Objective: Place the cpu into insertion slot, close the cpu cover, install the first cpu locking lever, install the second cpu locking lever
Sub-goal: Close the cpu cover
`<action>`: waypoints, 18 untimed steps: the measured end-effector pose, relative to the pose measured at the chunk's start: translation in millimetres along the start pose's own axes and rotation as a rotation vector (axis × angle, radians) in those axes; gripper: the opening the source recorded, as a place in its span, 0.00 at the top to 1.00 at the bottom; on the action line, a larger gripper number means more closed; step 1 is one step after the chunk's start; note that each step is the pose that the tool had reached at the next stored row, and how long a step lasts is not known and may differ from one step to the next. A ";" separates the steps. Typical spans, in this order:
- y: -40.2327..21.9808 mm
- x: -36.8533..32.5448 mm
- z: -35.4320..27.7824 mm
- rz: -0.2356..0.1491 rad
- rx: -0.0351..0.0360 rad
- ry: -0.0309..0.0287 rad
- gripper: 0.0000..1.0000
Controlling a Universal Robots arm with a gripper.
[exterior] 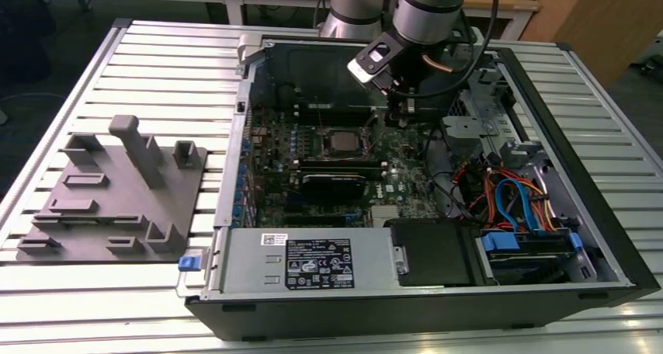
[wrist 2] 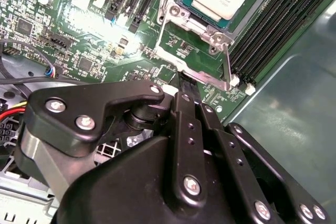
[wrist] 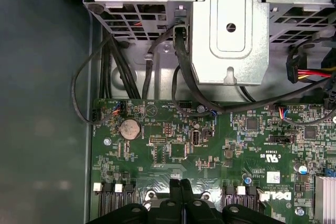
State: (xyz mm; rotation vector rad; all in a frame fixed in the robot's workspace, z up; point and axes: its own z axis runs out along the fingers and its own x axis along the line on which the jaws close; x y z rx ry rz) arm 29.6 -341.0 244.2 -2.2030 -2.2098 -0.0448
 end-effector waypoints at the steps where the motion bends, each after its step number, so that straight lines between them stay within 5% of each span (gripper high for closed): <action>1: -0.3 0.0 0.0 0.000 0.0000 0.0000 0.89; 18: -3.5 0.0 0.0 0.000 0.0000 0.0000 0.89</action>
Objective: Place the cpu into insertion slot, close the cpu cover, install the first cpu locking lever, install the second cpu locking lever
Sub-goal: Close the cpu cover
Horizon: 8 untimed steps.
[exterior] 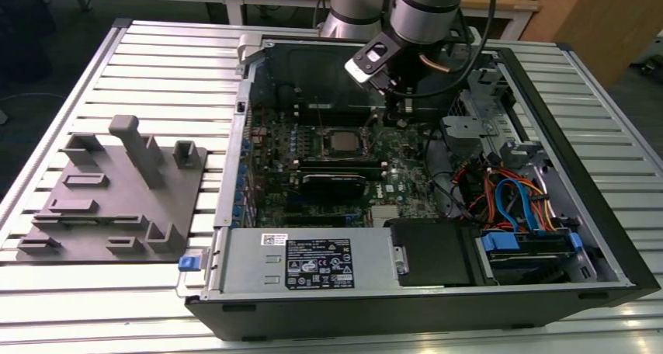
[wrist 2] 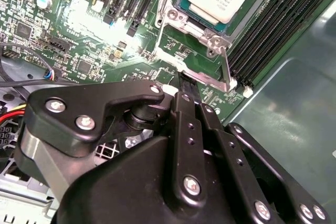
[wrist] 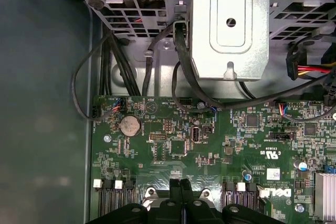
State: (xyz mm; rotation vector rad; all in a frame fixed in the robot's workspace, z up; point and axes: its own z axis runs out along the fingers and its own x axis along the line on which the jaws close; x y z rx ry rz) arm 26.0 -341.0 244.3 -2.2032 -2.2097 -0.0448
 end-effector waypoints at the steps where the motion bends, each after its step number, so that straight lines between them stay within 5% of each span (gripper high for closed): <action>1: -0.2 0.0 0.0 0.000 0.0000 0.0000 0.89; 8: -1.8 0.0 0.0 0.000 0.0000 0.0000 0.89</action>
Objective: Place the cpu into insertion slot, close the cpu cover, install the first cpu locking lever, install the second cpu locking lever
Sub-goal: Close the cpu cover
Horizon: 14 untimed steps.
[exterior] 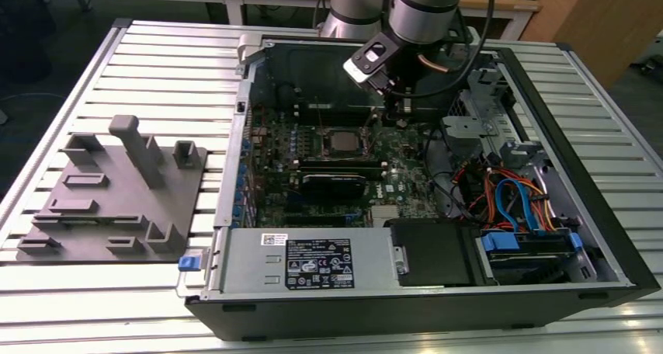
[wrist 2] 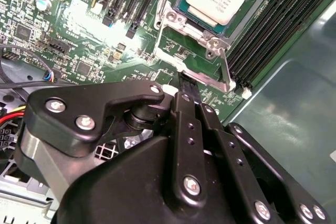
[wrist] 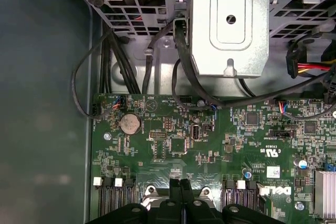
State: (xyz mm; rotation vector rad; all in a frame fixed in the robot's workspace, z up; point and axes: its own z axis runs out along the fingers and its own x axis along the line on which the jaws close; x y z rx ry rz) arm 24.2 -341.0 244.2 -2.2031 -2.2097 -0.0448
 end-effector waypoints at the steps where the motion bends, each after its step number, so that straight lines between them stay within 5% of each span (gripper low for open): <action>1: -0.2 0.0 0.0 0.000 0.0000 0.0000 0.89; 14: -4.0 0.0 0.0 0.000 0.0000 0.0000 0.89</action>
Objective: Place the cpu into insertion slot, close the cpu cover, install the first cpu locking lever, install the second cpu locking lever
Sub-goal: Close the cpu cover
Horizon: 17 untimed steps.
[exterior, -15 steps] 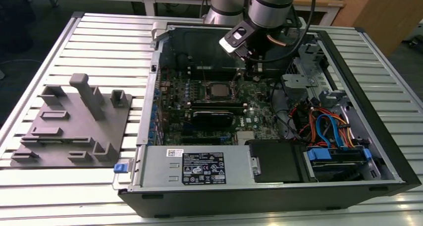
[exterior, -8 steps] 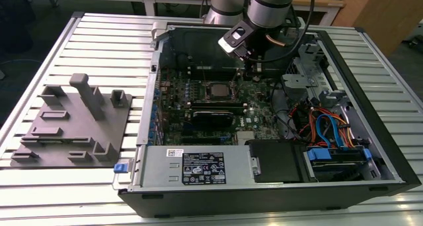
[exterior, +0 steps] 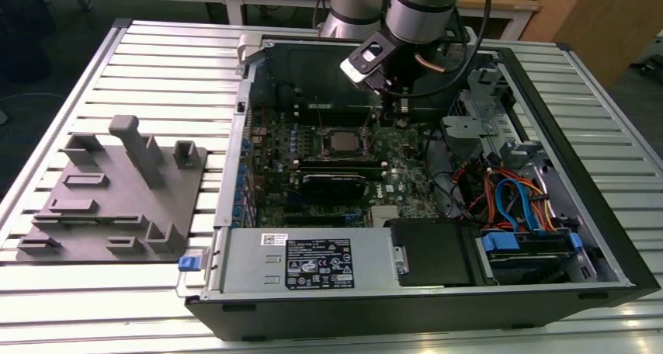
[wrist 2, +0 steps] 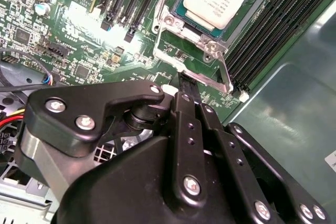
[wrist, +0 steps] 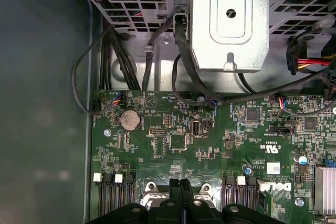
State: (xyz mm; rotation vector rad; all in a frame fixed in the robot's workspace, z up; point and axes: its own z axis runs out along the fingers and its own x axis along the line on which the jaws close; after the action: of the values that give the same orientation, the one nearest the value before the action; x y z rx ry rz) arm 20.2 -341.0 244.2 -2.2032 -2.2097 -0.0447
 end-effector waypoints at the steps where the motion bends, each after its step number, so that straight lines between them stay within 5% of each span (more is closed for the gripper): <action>1: -0.4 0.0 0.0 0.000 0.0000 0.0000 0.89; 17: -6.1 0.0 0.2 0.000 0.0000 0.0001 0.89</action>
State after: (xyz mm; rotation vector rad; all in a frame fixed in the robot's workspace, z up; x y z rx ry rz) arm 14.1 -341.0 244.0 -2.2032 -2.2096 -0.0448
